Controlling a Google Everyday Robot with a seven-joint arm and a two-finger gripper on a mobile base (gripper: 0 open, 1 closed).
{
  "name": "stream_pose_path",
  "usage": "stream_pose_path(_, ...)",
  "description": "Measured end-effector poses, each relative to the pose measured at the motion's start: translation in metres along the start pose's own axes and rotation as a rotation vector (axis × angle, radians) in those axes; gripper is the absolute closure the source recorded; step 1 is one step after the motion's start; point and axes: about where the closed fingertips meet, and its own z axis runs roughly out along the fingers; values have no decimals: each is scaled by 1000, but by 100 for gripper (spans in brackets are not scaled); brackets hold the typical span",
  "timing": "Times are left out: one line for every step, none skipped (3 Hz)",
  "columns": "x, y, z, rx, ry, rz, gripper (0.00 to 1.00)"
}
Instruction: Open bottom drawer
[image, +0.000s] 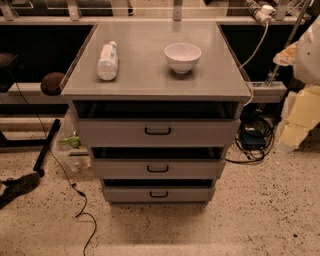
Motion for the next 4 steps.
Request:
stream_pose_path(0, 0, 0, 0, 0, 0, 0)
stream_pose_path(0, 1, 10, -16, -18, 16, 0)
stream_pose_path(6, 18, 47, -60, -85, 147, 0)
stream_pose_path(14, 50, 101, -100, -172, 294, 0)
